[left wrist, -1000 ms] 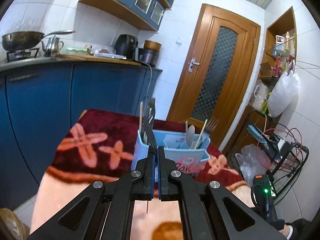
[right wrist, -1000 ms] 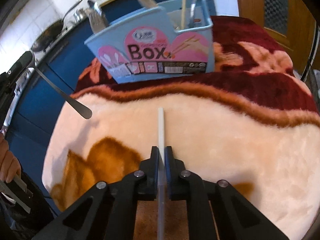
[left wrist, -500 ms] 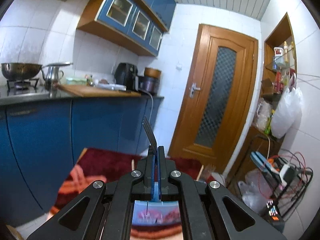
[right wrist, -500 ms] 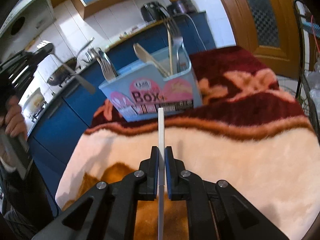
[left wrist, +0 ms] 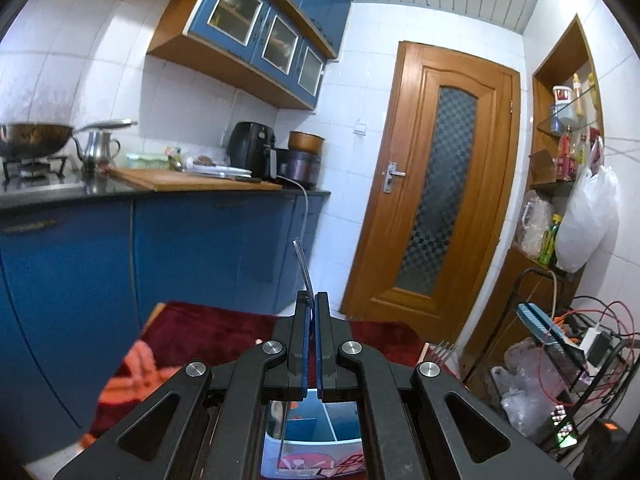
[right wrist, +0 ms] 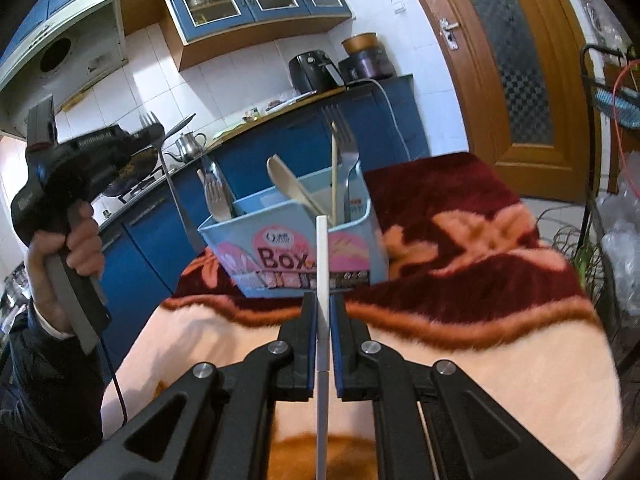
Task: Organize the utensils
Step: 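Lift the fork with the left tool toward the caddy while the right tool lifts the white chopstick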
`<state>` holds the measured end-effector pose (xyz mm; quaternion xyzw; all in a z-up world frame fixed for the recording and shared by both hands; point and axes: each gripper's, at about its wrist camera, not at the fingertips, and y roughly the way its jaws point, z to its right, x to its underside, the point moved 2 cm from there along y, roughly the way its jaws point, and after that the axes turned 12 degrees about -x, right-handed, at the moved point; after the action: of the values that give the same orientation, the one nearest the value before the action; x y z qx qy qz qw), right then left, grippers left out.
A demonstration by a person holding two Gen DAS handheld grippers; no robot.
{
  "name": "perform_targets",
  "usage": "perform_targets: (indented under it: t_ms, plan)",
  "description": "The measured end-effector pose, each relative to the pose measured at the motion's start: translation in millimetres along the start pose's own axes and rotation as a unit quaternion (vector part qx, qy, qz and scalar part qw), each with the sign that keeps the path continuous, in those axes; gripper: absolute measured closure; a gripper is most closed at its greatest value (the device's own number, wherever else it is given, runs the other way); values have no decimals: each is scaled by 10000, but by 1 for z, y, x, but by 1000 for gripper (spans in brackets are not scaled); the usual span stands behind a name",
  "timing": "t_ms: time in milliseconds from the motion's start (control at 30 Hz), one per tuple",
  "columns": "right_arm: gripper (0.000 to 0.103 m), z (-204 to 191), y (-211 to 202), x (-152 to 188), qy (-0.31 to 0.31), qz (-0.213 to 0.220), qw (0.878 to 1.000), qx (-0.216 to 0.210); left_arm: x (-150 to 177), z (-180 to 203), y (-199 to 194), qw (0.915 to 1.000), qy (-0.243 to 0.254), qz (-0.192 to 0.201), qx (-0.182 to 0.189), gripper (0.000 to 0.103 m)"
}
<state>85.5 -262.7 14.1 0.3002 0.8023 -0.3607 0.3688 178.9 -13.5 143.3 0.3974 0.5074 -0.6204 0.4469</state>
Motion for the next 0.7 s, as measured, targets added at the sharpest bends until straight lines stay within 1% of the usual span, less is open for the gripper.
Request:
perform_targets:
  t_ms: [100, 300, 433, 567, 633, 700]
  plan:
    - [95, -1, -1, -6, -100, 82, 9999, 36, -1, 0, 5, 10000, -28, -36, 0, 102]
    - [95, 0, 2, -15, -44, 242, 9997, -18, -17, 5, 1, 9999, -54, 136, 60, 102]
    - [95, 0, 4, -18, -68, 263, 9996, -10, -26, 8, 3, 9996, -1, 278, 5, 102]
    - [95, -1, 4, -20, -104, 318, 9994, 9, -18, 5, 12, 9995, -71, 314, -33, 102]
    - [95, -3, 3, -21, -153, 364, 9992, 20, -11, 0, 19, 9995, -186, 240, 12, 102]
    - [95, -3, 3, -24, -215, 420, 9989, 70, -2, -4, 26, 9996, -254, 114, -29, 102]
